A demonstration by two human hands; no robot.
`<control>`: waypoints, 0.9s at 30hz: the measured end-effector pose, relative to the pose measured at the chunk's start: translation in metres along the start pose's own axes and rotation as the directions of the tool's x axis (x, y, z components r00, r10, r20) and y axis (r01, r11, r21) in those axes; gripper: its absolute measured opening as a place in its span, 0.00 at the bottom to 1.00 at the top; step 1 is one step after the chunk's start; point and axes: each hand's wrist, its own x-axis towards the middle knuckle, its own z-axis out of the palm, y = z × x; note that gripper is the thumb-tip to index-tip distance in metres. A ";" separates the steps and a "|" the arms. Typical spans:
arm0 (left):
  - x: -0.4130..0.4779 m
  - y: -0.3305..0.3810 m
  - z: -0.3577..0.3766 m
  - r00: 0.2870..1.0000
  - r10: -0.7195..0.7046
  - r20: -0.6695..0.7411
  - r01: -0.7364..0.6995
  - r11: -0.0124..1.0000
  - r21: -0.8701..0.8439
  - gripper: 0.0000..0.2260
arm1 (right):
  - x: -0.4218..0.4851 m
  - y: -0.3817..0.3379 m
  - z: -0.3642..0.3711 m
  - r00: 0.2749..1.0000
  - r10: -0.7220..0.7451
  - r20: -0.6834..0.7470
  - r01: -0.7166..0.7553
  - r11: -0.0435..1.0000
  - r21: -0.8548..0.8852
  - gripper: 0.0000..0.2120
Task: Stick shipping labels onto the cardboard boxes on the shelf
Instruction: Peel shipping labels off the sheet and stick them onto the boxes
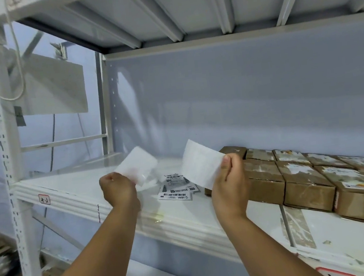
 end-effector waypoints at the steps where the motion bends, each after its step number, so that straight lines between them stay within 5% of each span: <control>1: -0.001 0.000 0.000 1.000 -0.001 -0.012 0.001 1.000 0.010 0.12 | -0.001 0.000 0.001 1.000 -0.015 0.023 0.015 1.000 -0.009 0.15; 5: -0.006 0.001 0.000 0.998 -0.023 -0.066 0.023 1.000 0.002 0.13 | -0.001 0.000 0.002 0.996 -0.045 0.081 0.049 0.998 -0.050 0.13; 8: -0.008 0.007 0.001 0.992 0.069 -0.105 -0.022 0.919 0.394 0.17 | -0.001 0.000 0.002 0.992 -0.051 0.119 0.060 0.996 -0.068 0.13; 10: -0.009 0.006 0.001 0.993 0.118 -0.025 -0.095 0.893 0.440 0.17 | -0.001 -0.001 0.001 0.989 -0.044 0.143 0.056 0.996 -0.076 0.14; 16: -0.014 -0.006 -0.005 0.941 0.289 0.177 -0.335 0.870 0.362 0.23 | -0.001 -0.001 0.000 0.993 -0.011 0.119 0.021 0.996 -0.083 0.13; 21: -0.055 -0.015 -0.022 0.752 0.588 0.299 -0.658 0.700 0.279 0.14 | -0.001 -0.004 0.000 0.997 0.023 0.078 -0.022 1.000 -0.013 0.13; 27: -0.131 -0.005 -0.033 0.772 0.498 0.395 -0.585 0.800 0.134 0.13 | 0.007 -0.016 -0.019 0.985 0.154 -0.078 -0.145 0.983 0.114 0.12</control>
